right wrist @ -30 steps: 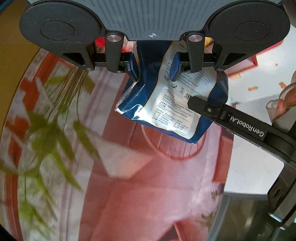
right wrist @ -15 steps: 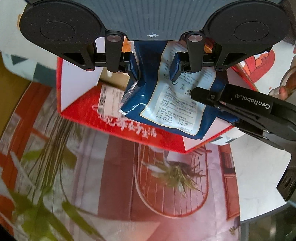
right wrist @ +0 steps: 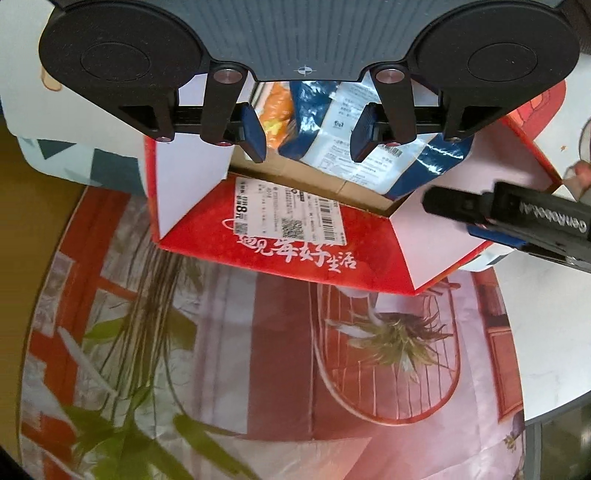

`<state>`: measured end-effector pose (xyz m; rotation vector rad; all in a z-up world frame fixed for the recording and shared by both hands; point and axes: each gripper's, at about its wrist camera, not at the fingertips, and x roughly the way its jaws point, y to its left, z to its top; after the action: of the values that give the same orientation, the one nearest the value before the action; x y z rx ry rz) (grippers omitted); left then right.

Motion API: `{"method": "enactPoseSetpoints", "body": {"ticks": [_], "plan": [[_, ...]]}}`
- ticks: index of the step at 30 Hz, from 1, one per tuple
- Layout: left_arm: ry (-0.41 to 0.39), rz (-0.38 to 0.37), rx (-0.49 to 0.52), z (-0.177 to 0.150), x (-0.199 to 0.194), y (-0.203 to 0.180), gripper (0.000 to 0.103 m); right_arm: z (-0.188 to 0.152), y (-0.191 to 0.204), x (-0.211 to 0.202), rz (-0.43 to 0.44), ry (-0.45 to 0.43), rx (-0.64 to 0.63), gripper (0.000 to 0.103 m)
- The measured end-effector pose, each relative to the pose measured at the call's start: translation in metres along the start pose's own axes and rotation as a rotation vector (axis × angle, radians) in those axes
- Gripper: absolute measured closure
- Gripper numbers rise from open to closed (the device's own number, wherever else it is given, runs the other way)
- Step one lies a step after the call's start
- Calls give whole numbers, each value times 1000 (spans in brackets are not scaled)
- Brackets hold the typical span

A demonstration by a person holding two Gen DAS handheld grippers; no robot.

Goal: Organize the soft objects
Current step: 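Lower the blue bag into the red box and open the right tool, then withdraw both tools from the box toward the remaining soft items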

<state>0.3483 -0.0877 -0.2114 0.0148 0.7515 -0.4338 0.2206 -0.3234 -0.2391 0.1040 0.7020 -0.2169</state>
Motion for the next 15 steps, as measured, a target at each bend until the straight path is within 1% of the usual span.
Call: {"method": "enactPoseSetpoints", "body": {"ticks": [2, 8, 11, 13, 14, 15], "plan": [[-15, 8, 3, -2, -8, 0, 24, -1, -1, -5, 4, -7, 13, 56], [-47, 24, 16, -15, -35, -1, 24, -6, 5, -23, 12, -26, 36, 54], [-58, 31, 24, -23, -47, -1, 23, -9, 8, -35, 16, -38, 39, 49], [-64, 36, 29, -28, -56, -3, 22, -12, 10, -44, 21, -46, 42, 42], [-68, 38, 29, -31, -59, -3, 21, -13, 11, -47, 23, -50, 42, 40], [-72, 40, 30, -34, -63, -3, 20, -13, 12, -51, 24, -53, 42, 34]]}}
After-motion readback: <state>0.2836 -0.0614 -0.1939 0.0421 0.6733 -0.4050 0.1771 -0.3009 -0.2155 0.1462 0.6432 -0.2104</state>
